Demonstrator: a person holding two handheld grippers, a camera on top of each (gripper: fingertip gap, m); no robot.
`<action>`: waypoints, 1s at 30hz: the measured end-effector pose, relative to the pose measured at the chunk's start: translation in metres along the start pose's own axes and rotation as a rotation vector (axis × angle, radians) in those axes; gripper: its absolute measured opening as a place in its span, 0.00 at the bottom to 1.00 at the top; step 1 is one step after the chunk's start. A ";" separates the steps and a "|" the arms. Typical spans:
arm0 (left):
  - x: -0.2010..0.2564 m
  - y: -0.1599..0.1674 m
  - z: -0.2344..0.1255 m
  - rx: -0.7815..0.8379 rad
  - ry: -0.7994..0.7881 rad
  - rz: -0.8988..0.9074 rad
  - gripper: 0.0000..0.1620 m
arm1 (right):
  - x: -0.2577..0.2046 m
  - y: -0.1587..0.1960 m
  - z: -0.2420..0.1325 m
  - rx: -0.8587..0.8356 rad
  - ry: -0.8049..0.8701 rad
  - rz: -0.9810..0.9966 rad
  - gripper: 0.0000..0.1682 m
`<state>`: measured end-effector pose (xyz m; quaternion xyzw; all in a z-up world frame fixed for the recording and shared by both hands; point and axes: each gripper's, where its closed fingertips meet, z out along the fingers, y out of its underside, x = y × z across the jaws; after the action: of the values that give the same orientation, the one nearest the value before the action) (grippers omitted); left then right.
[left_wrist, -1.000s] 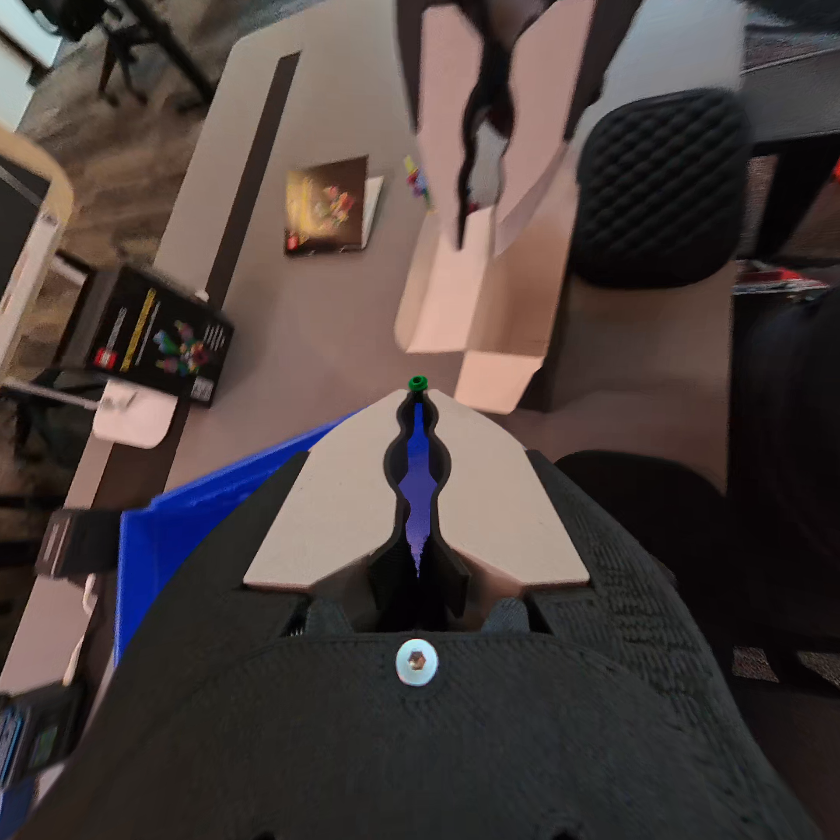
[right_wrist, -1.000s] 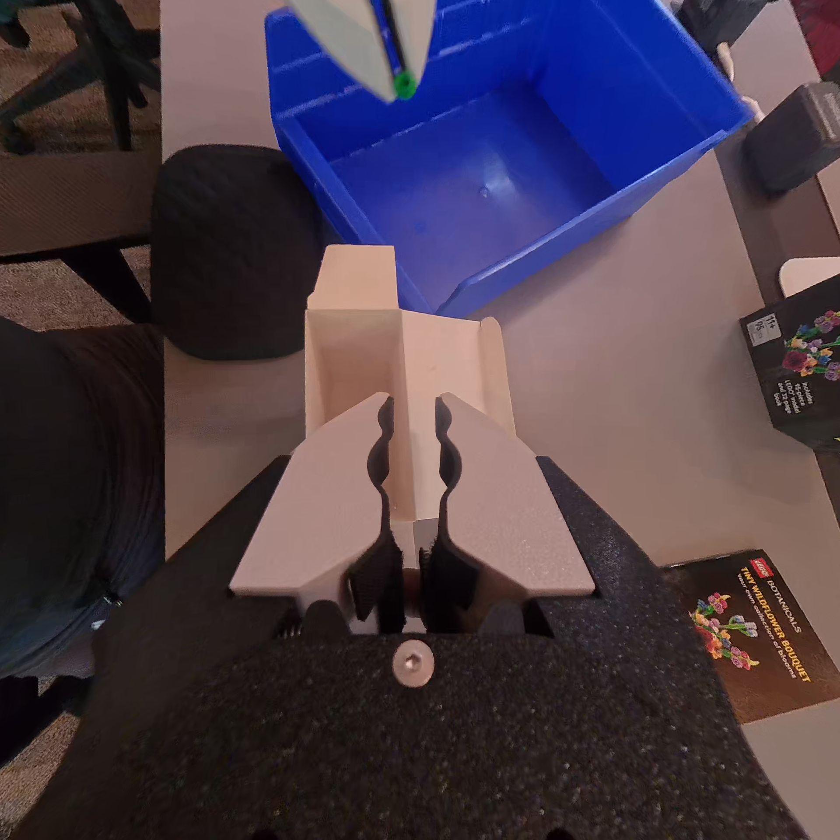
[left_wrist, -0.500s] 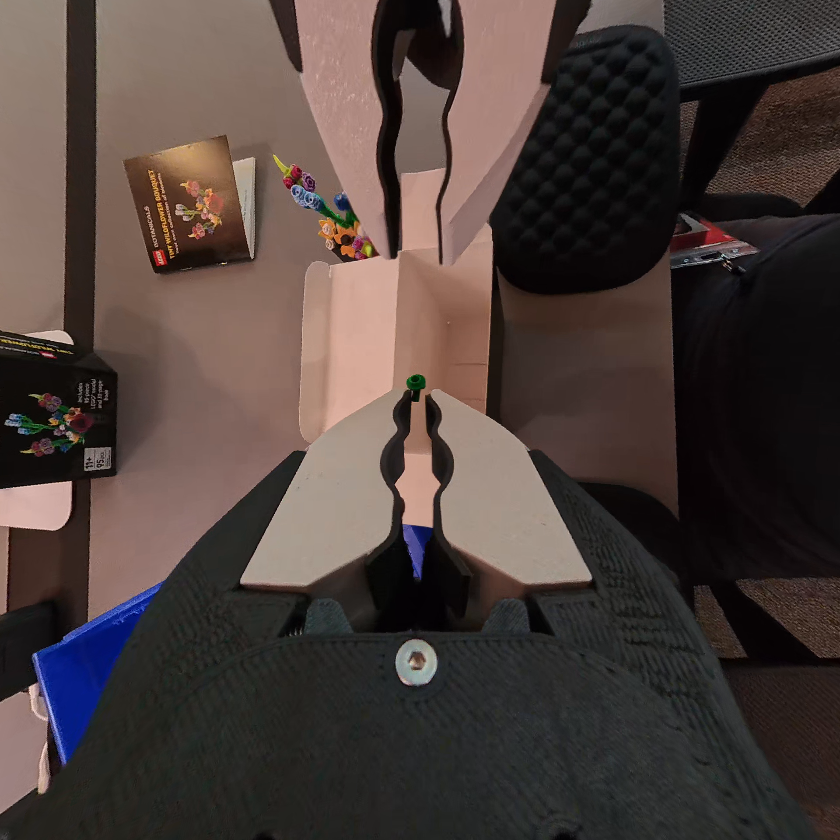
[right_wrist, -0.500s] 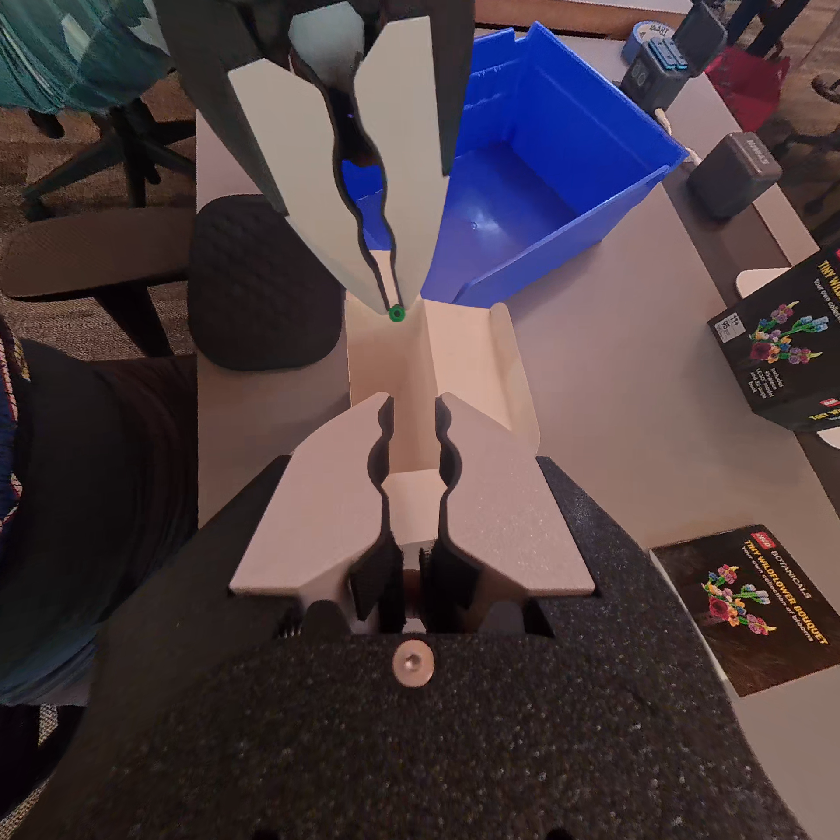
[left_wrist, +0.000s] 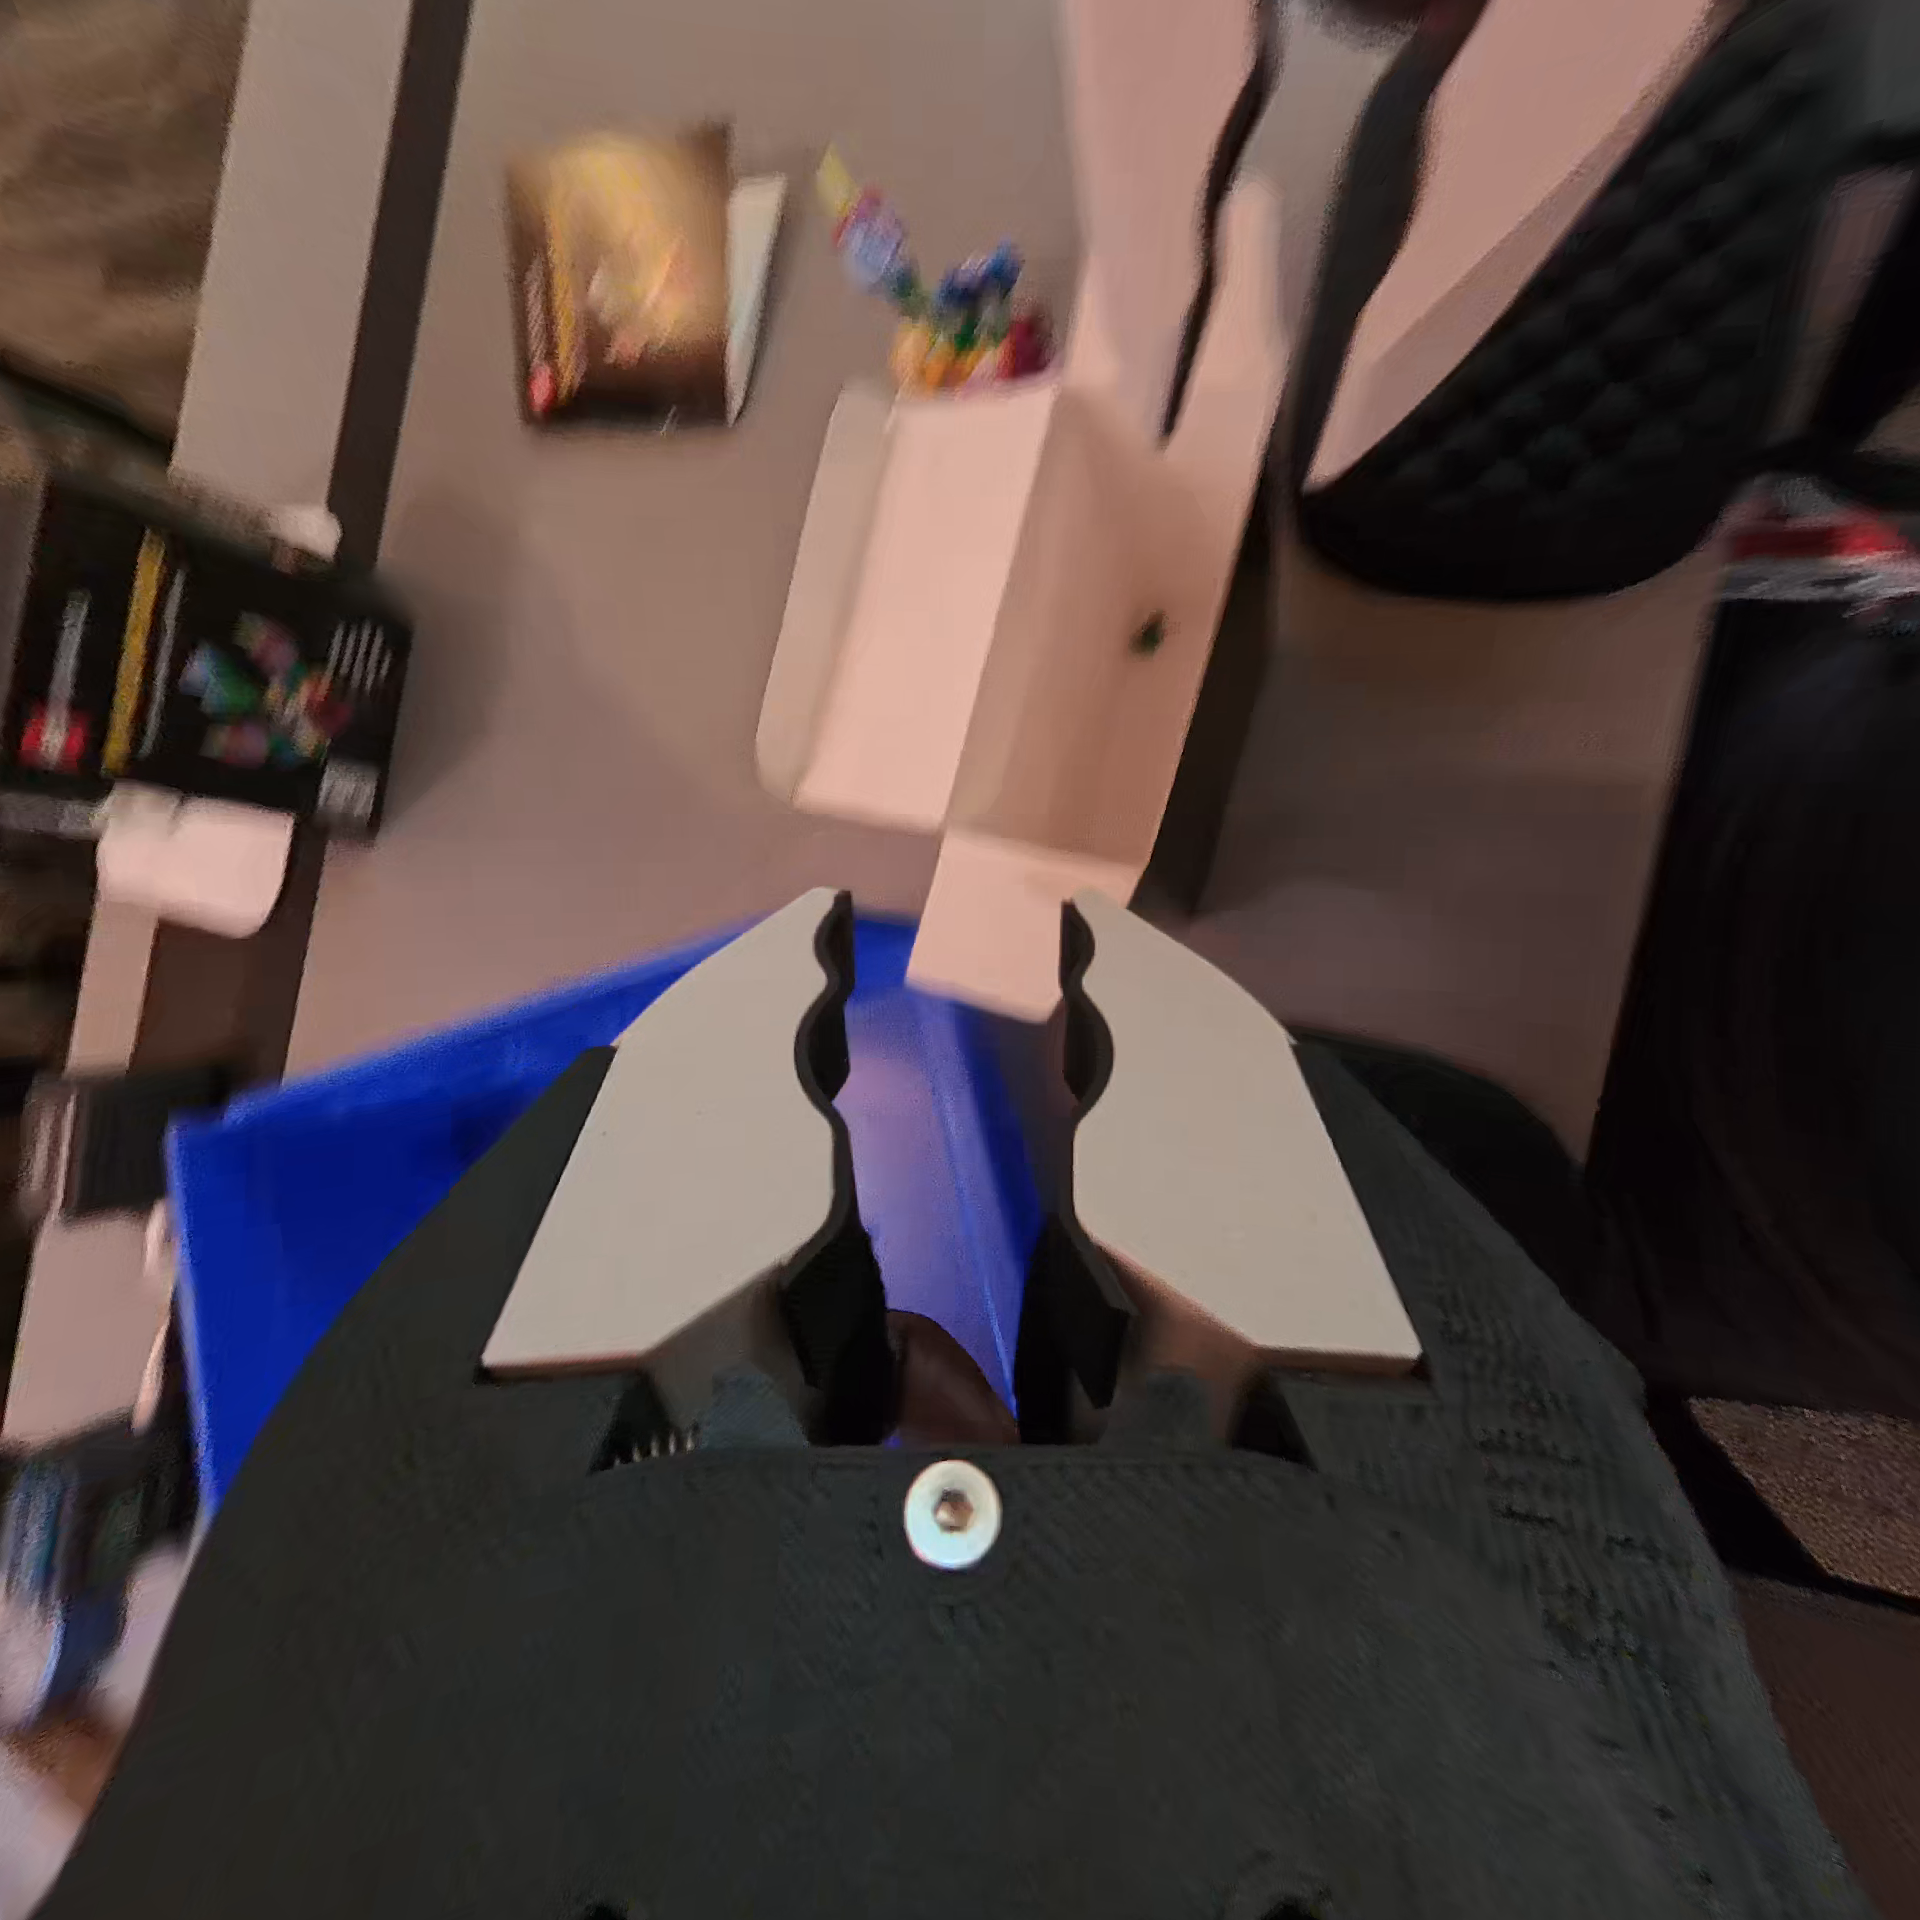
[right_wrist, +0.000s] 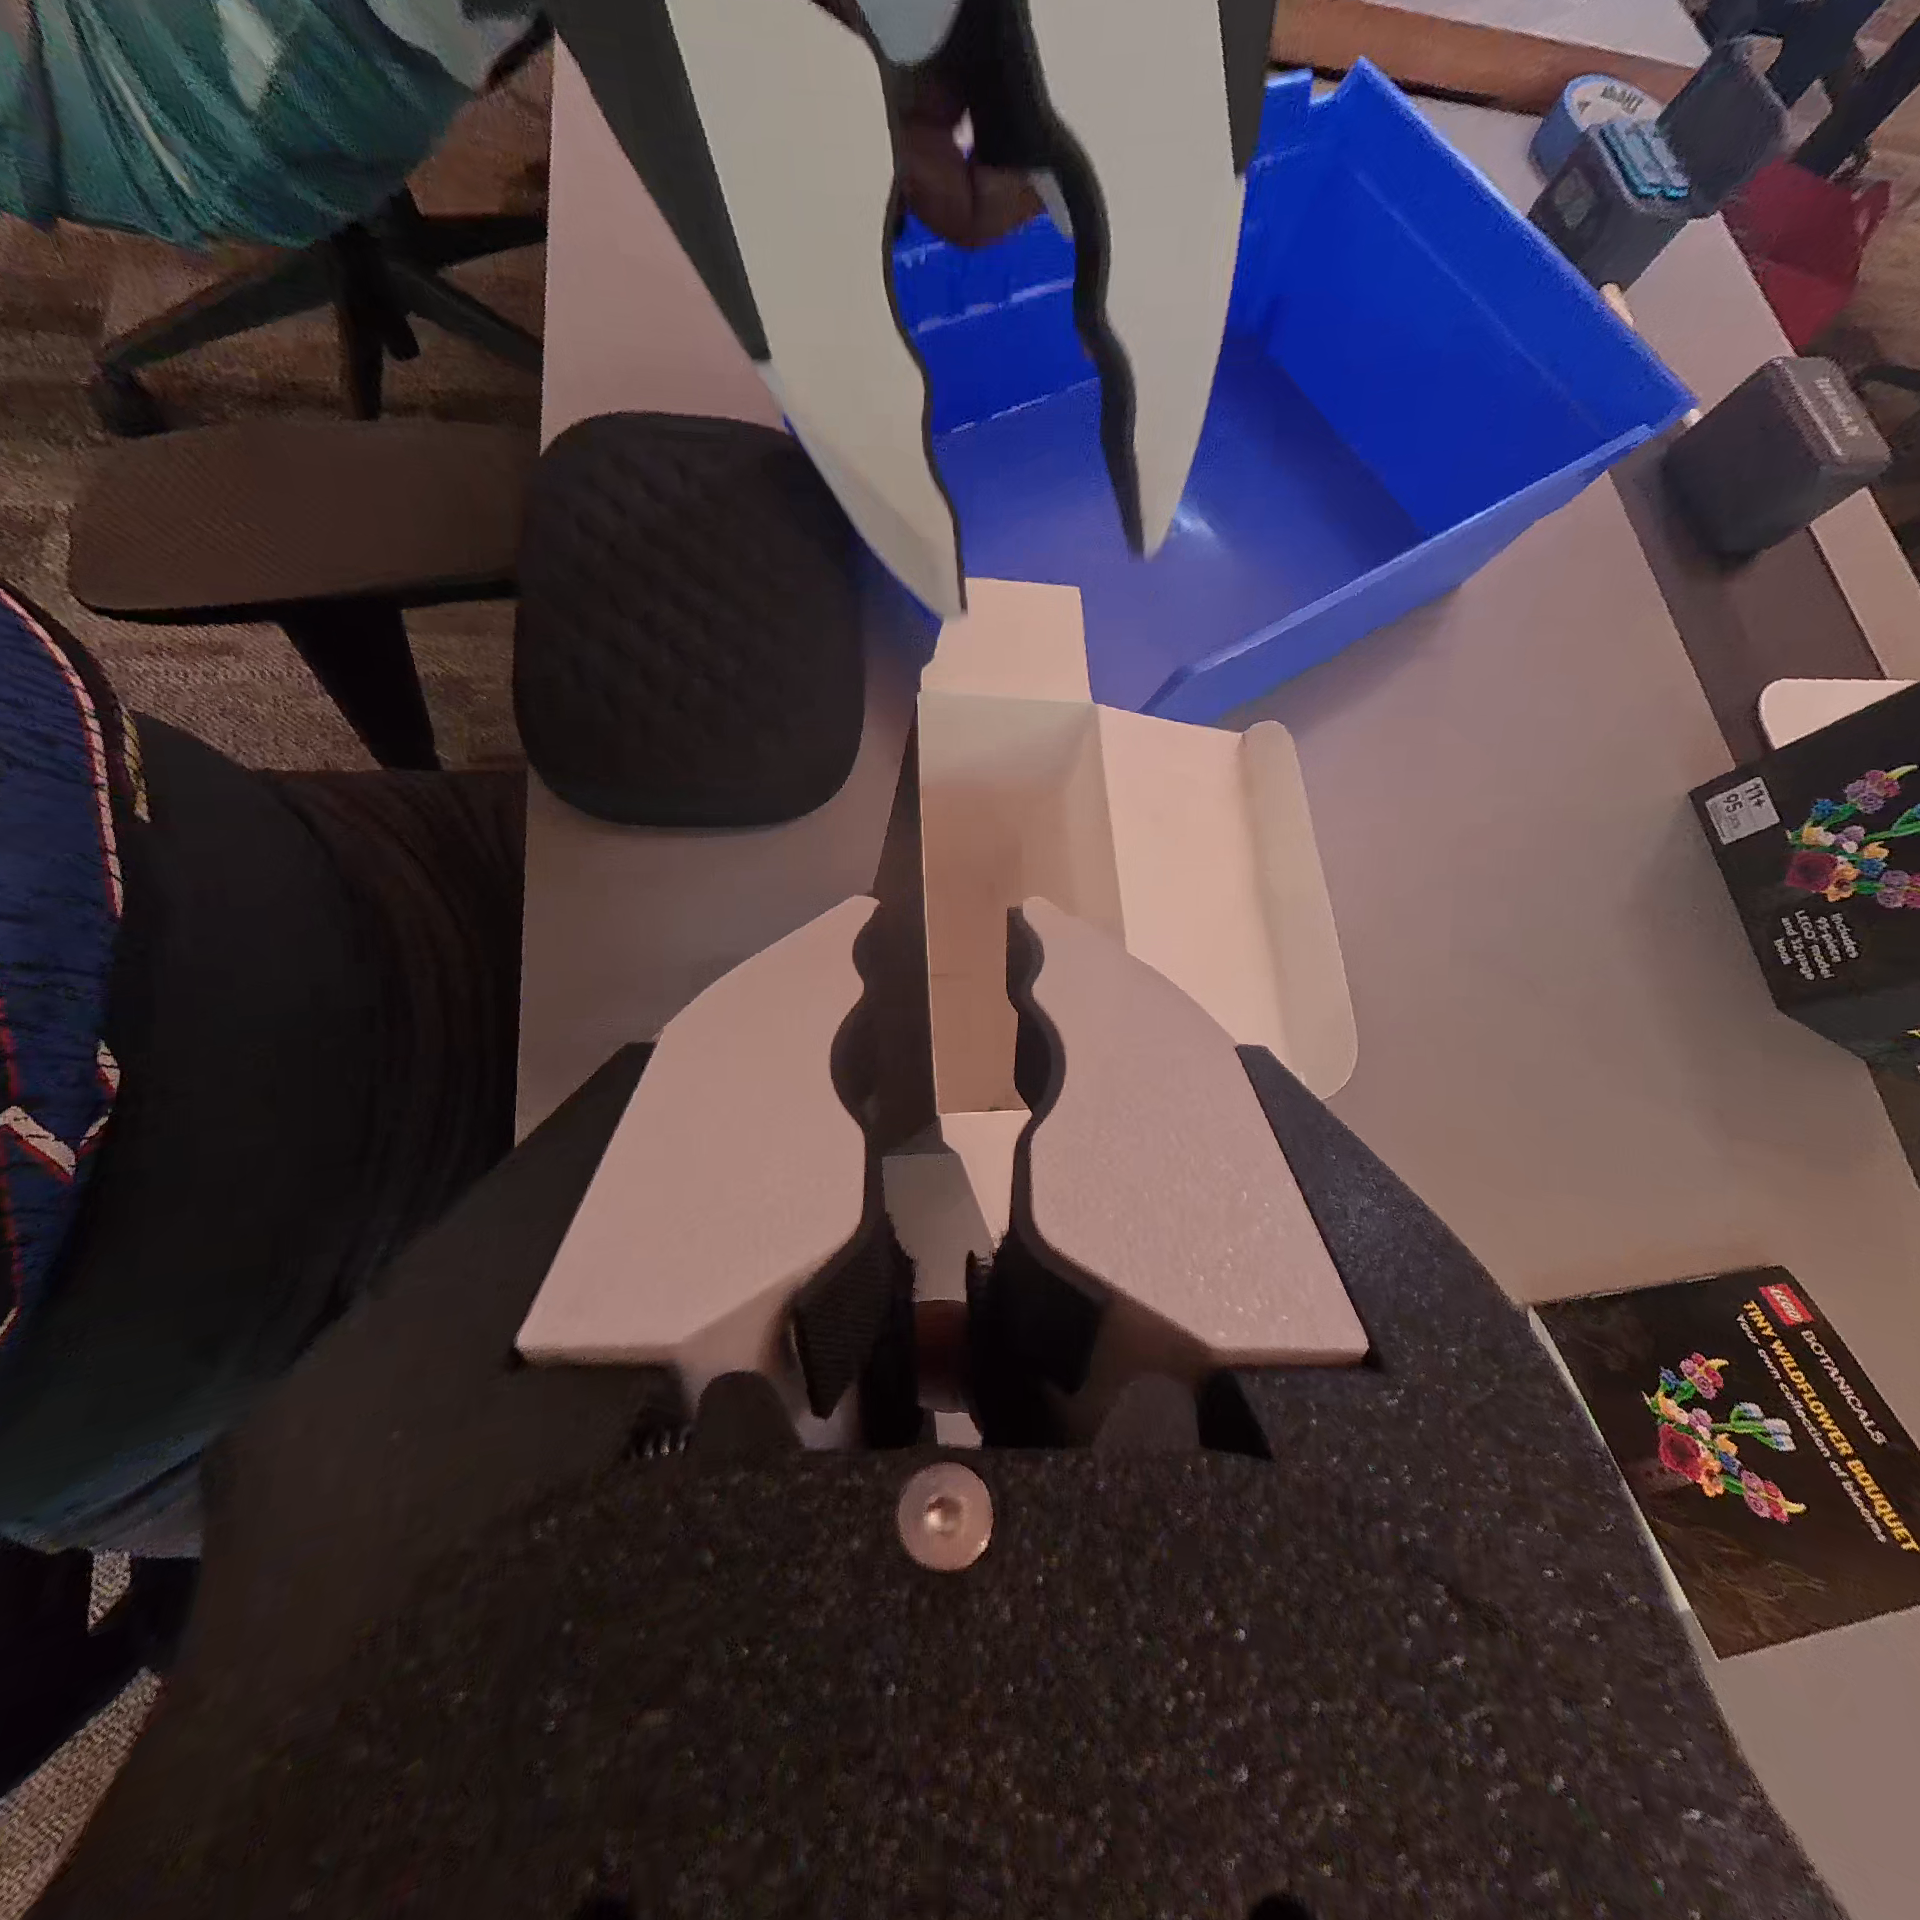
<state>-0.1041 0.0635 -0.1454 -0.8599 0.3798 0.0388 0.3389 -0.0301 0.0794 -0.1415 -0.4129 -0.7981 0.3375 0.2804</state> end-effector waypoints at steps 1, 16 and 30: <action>-0.004 0.018 -0.001 -0.064 -0.067 -0.031 0.24 | -0.001 0.002 0.002 -0.016 0.003 -0.008 0.13; 0.003 0.164 0.055 -0.402 -0.173 -0.443 0.17 | -0.009 0.002 0.010 -0.110 0.025 -0.066 0.14; -0.032 0.252 0.004 -0.428 -0.251 -0.587 0.17 | -0.004 0.008 0.010 -0.153 0.046 -0.078 0.15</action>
<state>-0.2975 -0.0351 -0.2779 -0.9719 0.0564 0.1233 0.1923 -0.0312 0.0762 -0.1543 -0.4094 -0.8305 0.2545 0.2793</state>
